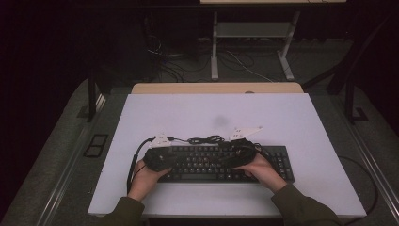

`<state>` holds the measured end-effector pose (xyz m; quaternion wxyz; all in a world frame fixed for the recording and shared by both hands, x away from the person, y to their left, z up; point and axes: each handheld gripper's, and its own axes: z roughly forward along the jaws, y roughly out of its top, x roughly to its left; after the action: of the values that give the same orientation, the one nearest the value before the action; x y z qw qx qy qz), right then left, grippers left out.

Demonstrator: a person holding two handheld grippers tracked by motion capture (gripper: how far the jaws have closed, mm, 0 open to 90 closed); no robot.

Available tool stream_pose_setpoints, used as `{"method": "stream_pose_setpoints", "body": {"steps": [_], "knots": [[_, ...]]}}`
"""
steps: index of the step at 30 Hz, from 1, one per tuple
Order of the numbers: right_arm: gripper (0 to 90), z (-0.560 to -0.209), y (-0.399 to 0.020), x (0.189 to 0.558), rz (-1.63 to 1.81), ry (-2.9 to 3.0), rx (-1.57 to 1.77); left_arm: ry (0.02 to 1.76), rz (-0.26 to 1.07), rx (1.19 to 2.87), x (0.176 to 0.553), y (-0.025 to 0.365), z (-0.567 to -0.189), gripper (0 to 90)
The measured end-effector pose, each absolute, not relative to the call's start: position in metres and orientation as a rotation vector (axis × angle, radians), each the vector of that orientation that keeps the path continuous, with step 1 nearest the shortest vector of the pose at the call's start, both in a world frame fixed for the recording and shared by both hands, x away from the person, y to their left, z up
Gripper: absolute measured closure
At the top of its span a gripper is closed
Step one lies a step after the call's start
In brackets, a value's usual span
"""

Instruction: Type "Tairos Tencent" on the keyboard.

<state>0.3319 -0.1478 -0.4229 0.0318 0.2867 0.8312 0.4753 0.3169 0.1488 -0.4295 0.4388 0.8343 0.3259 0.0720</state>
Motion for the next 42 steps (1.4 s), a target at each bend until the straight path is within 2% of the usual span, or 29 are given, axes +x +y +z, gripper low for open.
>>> {"method": "stream_pose_setpoints", "body": {"steps": [28, 42], "knots": [[26.2, -0.4240, -0.1536, 0.3298, 1.456, 2.544, 0.911, 0.810, 0.194, 2.144, 0.3239, 0.1471, -0.4369, 89.1], [26.2, -0.4221, -0.1565, 0.3301, 1.470, 2.531, 0.917, 0.808, 0.192, 2.112, 0.3211, 0.1483, -0.4330, 89.1]]}}
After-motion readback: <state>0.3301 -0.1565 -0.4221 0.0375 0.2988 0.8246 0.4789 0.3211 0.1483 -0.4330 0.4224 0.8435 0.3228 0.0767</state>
